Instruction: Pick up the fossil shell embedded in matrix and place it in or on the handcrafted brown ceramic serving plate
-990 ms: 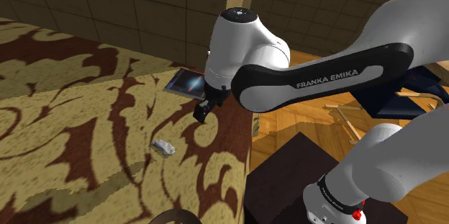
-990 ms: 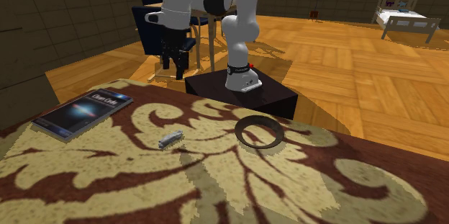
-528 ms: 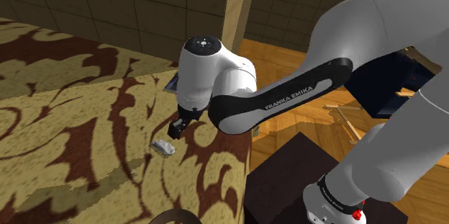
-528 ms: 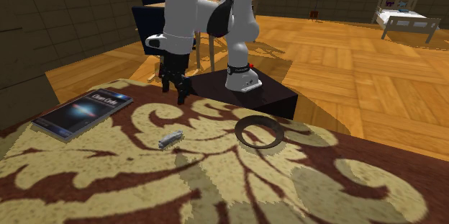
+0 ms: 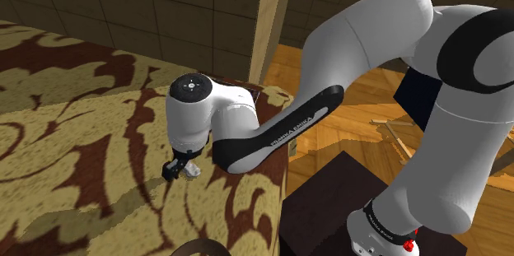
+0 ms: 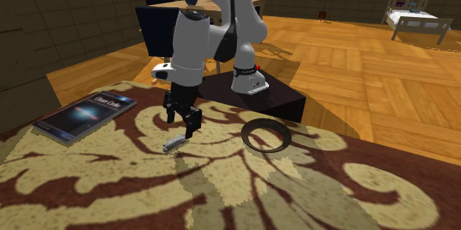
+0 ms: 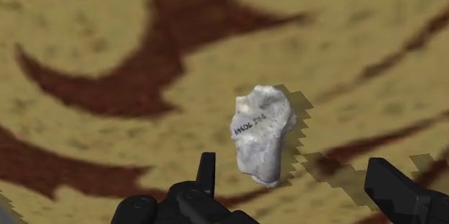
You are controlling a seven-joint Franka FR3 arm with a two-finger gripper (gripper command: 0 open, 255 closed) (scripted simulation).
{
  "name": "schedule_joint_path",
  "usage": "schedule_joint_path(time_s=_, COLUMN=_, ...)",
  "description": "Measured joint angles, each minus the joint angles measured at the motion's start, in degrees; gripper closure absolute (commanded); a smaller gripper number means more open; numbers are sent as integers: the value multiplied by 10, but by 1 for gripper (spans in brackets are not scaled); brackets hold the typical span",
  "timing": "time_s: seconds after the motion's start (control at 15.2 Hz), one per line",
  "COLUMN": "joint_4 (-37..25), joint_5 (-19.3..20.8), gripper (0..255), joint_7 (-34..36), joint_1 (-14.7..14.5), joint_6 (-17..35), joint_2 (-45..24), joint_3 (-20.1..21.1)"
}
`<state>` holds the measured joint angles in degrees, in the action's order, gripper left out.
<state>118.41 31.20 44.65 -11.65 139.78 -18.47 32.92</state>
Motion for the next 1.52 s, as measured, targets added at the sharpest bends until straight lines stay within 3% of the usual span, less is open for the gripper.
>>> schedule_joint_path(time_s=0.46, joint_4=-18, joint_5=47, gripper=0, joint_7=29, joint_1=-19, joint_6=24, joint_2=-52, joint_3=-26)
schedule_joint_path(time_s=0.86, joint_4=-19, joint_5=53, gripper=0, joint_7=33, joint_1=-21, joint_6=28, joint_2=-57, joint_3=-30)
schedule_joint_path(time_s=0.92, joint_4=-19, joint_5=53, gripper=255, joint_7=33, joint_1=-21, joint_6=28, joint_2=-57, joint_3=-30)
schedule_joint_path(time_s=1.52, joint_4=-16, joint_5=52, gripper=255, joint_7=32, joint_1=-18, joint_6=29, joint_2=-50, joint_3=-30)
